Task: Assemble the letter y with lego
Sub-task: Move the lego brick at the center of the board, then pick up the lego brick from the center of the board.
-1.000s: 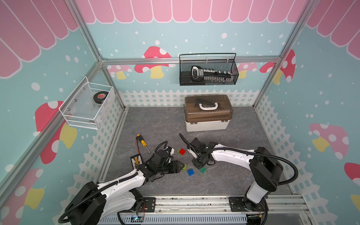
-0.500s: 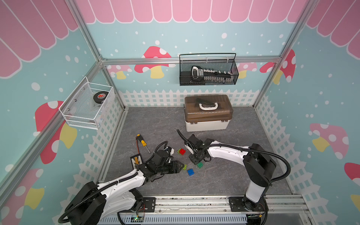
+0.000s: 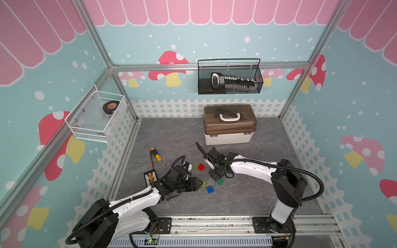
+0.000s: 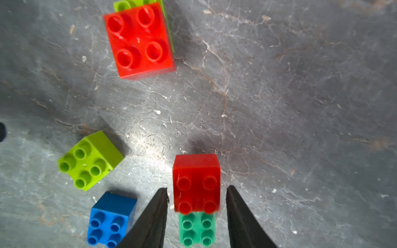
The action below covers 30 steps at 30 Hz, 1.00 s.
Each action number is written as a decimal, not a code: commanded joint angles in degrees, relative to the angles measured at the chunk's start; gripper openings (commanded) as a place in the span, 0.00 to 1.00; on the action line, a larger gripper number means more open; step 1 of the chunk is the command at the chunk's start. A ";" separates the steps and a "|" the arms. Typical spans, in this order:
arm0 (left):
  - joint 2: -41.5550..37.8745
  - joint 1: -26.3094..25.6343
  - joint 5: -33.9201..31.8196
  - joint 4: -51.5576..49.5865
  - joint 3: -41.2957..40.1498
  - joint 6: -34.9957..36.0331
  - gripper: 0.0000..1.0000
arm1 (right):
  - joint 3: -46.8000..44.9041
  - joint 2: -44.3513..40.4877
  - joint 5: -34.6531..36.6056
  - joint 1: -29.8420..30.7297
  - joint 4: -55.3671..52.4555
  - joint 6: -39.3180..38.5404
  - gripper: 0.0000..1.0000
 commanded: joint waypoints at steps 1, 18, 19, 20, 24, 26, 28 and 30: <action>-0.55 -0.42 -0.93 -1.04 1.19 0.35 0.71 | 0.91 -4.23 0.34 -0.08 -1.80 1.14 0.46; -11.19 -0.48 -3.22 -8.73 -3.13 -2.21 0.71 | -6.99 -6.55 -3.91 9.28 1.79 14.79 0.51; -11.12 -0.43 -3.20 -8.81 -3.12 -2.13 0.71 | -6.86 -5.95 -3.74 9.66 1.65 14.97 0.51; -10.95 -0.42 -3.35 -8.67 -3.12 -2.02 0.71 | -6.77 -5.48 -3.94 9.97 1.74 15.16 0.51; -10.55 -0.45 -3.44 -8.52 -3.20 -1.93 0.71 | -5.95 -3.02 -4.08 10.71 1.65 15.95 0.51; -10.70 -0.42 -3.48 -8.38 -3.30 -1.97 0.71 | -5.64 -1.95 -4.50 10.78 1.90 16.24 0.51; -10.86 -0.46 -3.61 -8.32 -3.47 -2.05 0.71 | -5.16 -0.51 -5.33 10.92 2.43 16.56 0.51; -10.82 -0.43 -3.73 -8.35 -3.57 -2.04 0.71 | -4.56 0.58 -5.48 11.34 2.72 16.96 0.51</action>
